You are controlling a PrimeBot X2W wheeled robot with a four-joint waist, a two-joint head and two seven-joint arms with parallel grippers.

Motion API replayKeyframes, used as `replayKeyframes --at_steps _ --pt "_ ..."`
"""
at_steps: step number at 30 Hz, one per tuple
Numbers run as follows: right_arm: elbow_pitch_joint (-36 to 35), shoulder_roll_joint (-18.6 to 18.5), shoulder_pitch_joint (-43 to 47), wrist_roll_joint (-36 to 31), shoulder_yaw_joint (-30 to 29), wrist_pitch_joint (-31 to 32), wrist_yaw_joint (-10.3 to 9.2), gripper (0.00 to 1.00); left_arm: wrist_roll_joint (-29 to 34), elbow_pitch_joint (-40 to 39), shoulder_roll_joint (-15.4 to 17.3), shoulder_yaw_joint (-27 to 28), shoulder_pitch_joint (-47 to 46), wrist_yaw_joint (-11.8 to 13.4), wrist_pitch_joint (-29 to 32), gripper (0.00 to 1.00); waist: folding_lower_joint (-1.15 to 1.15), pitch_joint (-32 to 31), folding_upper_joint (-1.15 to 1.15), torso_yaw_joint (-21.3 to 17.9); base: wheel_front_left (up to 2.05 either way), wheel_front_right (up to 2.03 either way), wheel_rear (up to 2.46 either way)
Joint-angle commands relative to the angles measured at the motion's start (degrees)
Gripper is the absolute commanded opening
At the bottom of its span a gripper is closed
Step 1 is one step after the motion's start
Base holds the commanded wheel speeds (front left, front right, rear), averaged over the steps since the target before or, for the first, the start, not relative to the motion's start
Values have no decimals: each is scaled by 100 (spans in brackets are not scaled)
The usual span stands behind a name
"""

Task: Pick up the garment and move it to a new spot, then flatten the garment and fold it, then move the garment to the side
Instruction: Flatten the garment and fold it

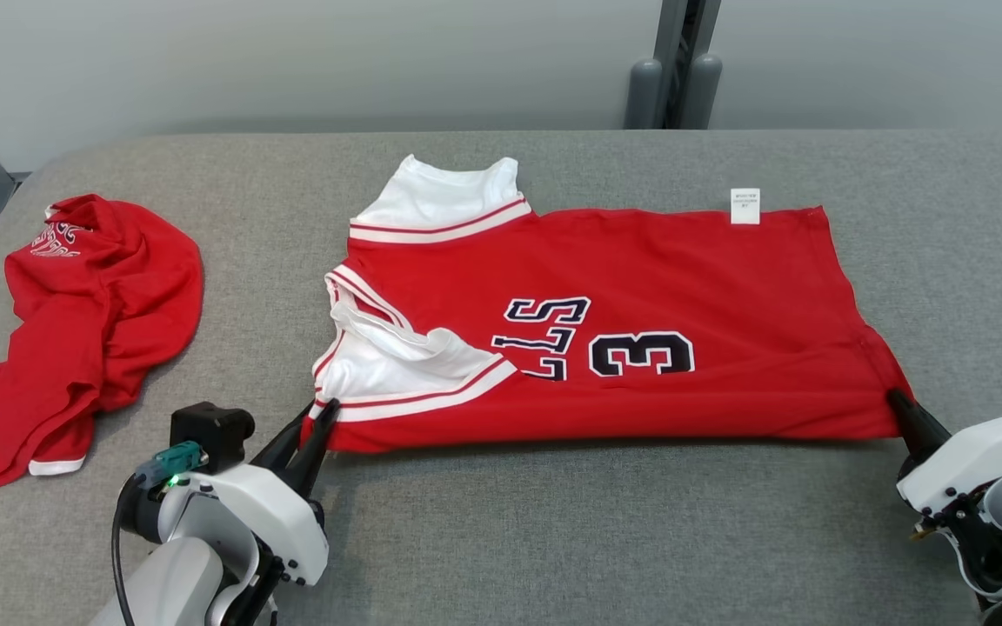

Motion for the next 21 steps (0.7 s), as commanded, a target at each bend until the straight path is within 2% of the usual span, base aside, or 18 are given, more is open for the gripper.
replayKeyframes --at_steps 1,11,16,21 --pt "-53 -111 97 69 -43 172 -1 0 2 -27 99 -13 70 -28 68 0 0 -60 0 -22 0 0 0" --pt "-517 -311 615 190 -298 1173 -2 0 -224 -480 484 -120 543 -63 662 0 0 -336 0 -147 0 0 0" --pt "-864 -201 993 253 -549 1687 -2 0 -452 -1006 778 -147 977 -63 1103 0 0 -448 0 -213 0 0 0" --pt "-1358 -42 1458 261 -885 2212 -2 0 -572 -1661 1093 -173 1386 76 1462 0 0 -506 0 -227 0 0 0"
